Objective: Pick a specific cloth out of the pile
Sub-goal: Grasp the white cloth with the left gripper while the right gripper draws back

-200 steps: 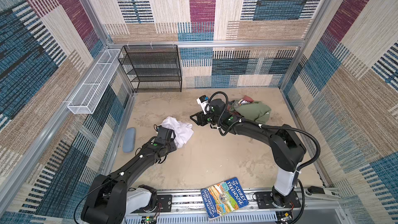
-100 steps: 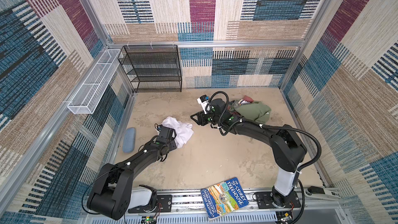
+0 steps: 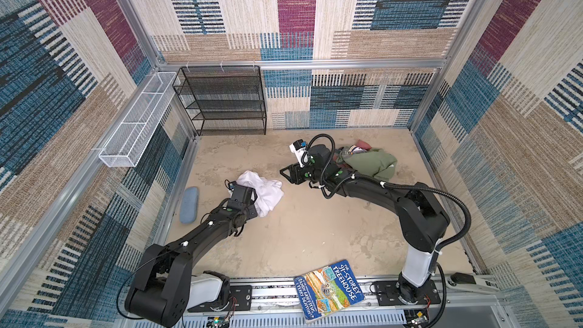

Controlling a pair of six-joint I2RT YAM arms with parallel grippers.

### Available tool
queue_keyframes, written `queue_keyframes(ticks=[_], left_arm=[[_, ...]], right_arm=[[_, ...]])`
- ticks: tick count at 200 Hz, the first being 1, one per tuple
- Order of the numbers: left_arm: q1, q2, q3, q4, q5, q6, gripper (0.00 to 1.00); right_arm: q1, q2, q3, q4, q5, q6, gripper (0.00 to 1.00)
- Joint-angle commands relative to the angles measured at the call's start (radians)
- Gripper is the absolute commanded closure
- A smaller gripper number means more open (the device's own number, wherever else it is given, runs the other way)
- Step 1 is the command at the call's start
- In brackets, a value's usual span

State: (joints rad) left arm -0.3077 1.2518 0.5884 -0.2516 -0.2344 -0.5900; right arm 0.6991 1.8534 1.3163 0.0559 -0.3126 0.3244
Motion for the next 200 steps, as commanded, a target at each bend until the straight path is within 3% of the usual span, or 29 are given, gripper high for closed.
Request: queue_keyframes(ticks=[1, 96, 200], left_arm=[[0.001, -0.046, 0.018, -0.080, -0.035, 0.018, 1.00], [0.001, -0.270, 0.173, -0.322, -0.071, 0.037, 1.00], [0.002, -0.228, 0.422, -0.365, -0.092, 0.143, 1.00]], right_arm=[[0.000, -0.006, 0.001, 0.021, -0.001, 0.014, 0.49], [0.000, -0.026, -0.026, 0.048, -0.016, 0.029, 0.50], [0.000, -0.063, -0.065, 0.065, 0.000, 0.033, 0.50]])
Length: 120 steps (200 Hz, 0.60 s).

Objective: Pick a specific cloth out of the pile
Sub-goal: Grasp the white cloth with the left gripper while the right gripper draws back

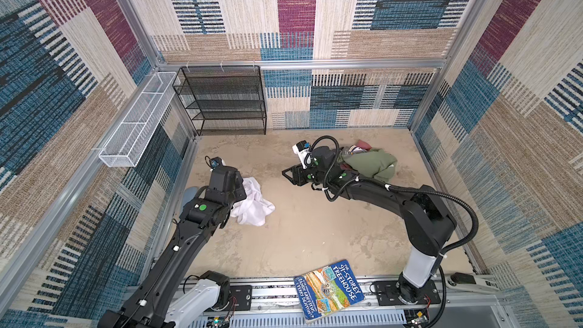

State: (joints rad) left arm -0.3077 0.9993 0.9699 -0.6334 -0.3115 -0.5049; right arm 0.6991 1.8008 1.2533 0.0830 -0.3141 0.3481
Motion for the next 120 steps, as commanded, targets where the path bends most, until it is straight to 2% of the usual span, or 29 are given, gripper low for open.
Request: queue_keyframes(ticks=[1, 76, 120], left_arm=[[0.001, 0.027, 0.041, 0.020, -0.014, 0.059, 1.00], [0.005, 0.230, 0.188, 0.147, -0.014, 0.133, 1.00], [0.015, 0.374, 0.215, 0.230, 0.041, 0.138, 1.00]], right_arm=[[0.000, -0.011, -0.002, 0.037, 0.000, 0.009, 0.50], [-0.001, -0.049, -0.021, 0.031, 0.024, 0.005, 0.50], [-0.001, -0.063, -0.034, 0.020, 0.039, 0.001, 0.50]])
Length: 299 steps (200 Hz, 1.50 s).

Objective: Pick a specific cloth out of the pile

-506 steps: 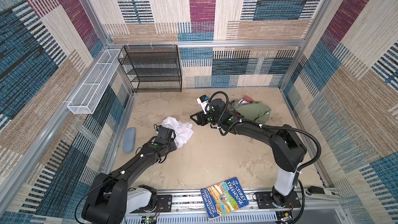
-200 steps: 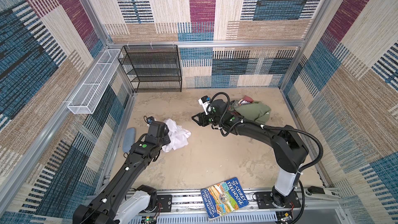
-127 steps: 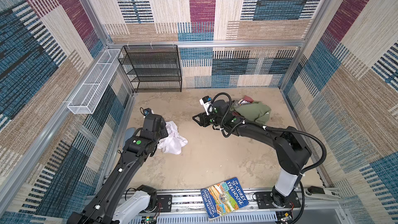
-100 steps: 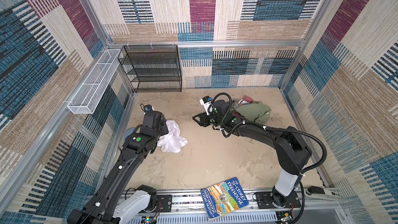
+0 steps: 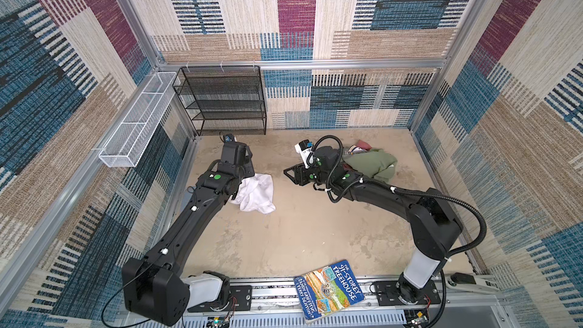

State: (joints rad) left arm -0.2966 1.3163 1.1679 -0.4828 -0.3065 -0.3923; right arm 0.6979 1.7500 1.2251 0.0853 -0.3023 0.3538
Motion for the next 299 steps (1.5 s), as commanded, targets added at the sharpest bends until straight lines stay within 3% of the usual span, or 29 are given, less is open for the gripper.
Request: queue_keyframes(ticks=[1, 101, 166, 190, 217, 263, 299], left_arm=[[0.004, 0.061, 0.017, 0.080, 0.038, 0.025, 1.00], [0.016, 0.354, -0.001, 0.239, 0.142, -0.031, 1.00], [0.016, 0.402, -0.031, 0.318, 0.159, -0.066, 1.00], [0.018, 0.373, -0.019, 0.291, 0.159, -0.056, 0.95], [0.022, 0.293, -0.019, 0.269, 0.147, -0.053, 0.72], [0.037, 0.113, -0.038, 0.177, 0.130, -0.038, 0.66], [0.008, -0.011, -0.099, 0.058, 0.200, -0.016, 0.66]], right_arm=[[0.000, -0.013, -0.006, 0.018, 0.028, -0.005, 0.50], [0.000, -0.096, -0.091, -0.039, 0.073, -0.026, 0.50], [-0.001, -0.170, -0.164, -0.072, 0.126, -0.046, 0.48], [-0.001, -0.162, -0.157, -0.068, 0.114, -0.046, 0.48], [-0.001, -0.147, -0.148, -0.057, 0.095, -0.040, 0.47], [0.000, -0.140, -0.168, -0.040, 0.095, -0.046, 0.46], [-0.007, -0.155, -0.210, 0.000, 0.052, -0.047, 0.43]])
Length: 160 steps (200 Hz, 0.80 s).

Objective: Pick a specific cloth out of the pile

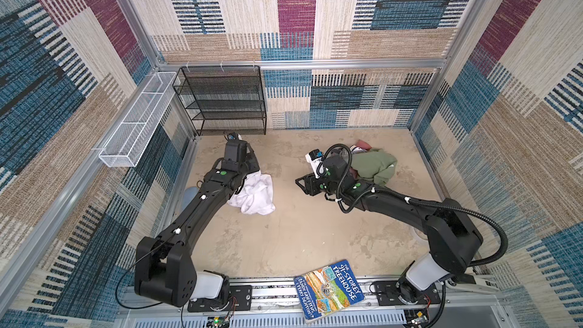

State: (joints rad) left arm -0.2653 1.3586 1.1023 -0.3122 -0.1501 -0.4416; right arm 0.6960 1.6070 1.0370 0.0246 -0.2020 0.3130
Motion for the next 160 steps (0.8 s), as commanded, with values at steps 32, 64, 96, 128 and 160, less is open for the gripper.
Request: queue_keyframes(ticks=[32, 64, 96, 128, 160], left_arm=[[-0.100, -0.137, -0.142, -0.139, 0.084, 0.019, 0.67], [-0.193, -0.180, -0.255, -0.100, 0.060, 0.007, 0.70], [-0.259, -0.136, -0.291, -0.076, 0.027, 0.001, 0.71], [-0.279, -0.076, -0.298, -0.053, 0.050, -0.010, 0.72], [-0.282, -0.034, -0.311, -0.027, 0.048, -0.015, 0.68]], right_arm=[[-0.069, 0.011, -0.042, 0.105, -0.173, 0.037, 0.43], [-0.093, -0.015, -0.037, 0.083, -0.136, 0.024, 0.44], [-0.101, -0.066, -0.068, 0.086, -0.081, 0.026, 0.43], [-0.105, -0.094, -0.100, 0.089, -0.069, 0.056, 0.43], [-0.105, -0.118, -0.141, 0.111, -0.057, 0.076, 0.43]])
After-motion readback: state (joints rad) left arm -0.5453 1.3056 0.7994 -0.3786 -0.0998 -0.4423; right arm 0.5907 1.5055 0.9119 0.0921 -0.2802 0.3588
